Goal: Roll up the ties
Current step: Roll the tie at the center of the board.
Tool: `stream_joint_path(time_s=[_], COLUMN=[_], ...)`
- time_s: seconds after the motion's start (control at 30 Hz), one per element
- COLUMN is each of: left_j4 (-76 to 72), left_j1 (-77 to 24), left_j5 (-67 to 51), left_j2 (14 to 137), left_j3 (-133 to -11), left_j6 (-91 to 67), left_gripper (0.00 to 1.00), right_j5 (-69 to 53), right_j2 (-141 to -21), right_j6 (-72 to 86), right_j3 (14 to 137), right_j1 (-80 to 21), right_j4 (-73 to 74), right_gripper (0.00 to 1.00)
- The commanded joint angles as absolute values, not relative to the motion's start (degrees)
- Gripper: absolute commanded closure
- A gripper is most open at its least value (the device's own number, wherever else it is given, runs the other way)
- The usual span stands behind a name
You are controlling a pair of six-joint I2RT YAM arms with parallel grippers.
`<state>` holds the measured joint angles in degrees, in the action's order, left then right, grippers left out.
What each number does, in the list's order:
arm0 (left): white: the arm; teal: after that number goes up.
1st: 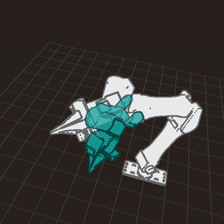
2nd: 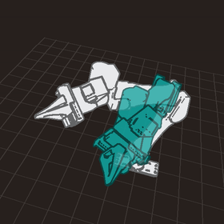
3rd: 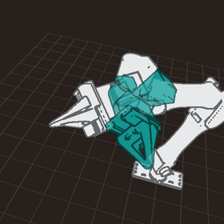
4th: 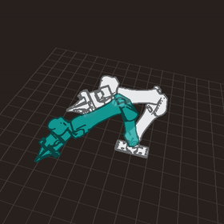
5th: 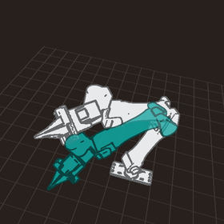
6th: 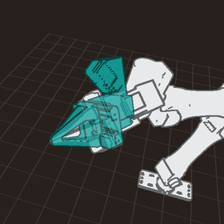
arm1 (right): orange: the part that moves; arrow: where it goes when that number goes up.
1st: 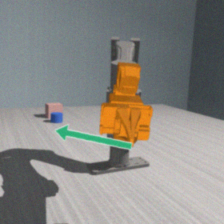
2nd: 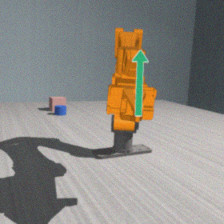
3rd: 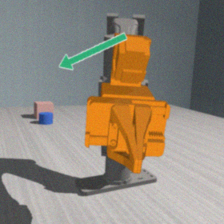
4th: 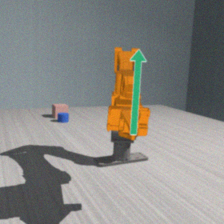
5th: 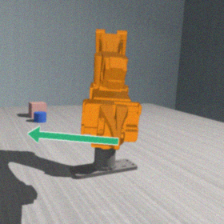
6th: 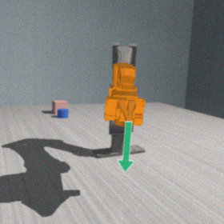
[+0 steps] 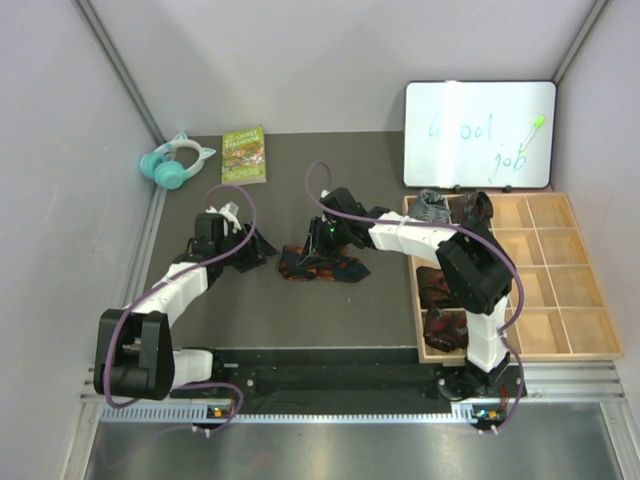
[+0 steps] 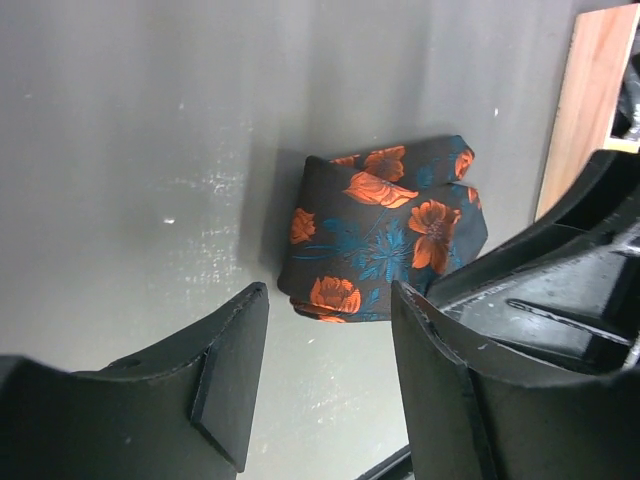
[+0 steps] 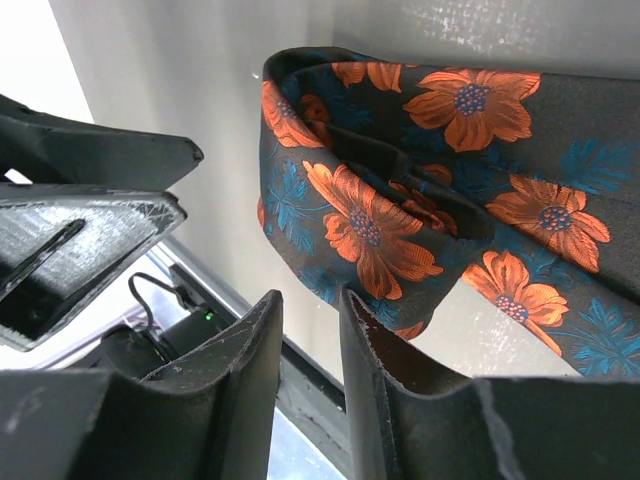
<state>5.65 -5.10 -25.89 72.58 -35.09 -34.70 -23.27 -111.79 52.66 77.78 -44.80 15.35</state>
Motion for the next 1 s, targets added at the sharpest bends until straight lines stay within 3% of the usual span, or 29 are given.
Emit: stream_joint_path(time_s=[0.0,0.97], left_j4=[-1.4,-21.4], left_j1=[-4.8,-6.4], left_j5=[-28.2,-40.6], left_j2=[71.0,84.0], left_j3=[-33.1,-26.5], left_j6=[-35.6,-37.9], left_gripper=[0.43,0.41], right_j5=[-22.3,-21.6], right_j2=[-112.0,-112.4], right_j6=[52.2,50.7], right_j3=[77.9,68.4], right_j1=[-45.1,-41.7], right_j4=[12.6,8.7], right_gripper=[0.70,0.72])
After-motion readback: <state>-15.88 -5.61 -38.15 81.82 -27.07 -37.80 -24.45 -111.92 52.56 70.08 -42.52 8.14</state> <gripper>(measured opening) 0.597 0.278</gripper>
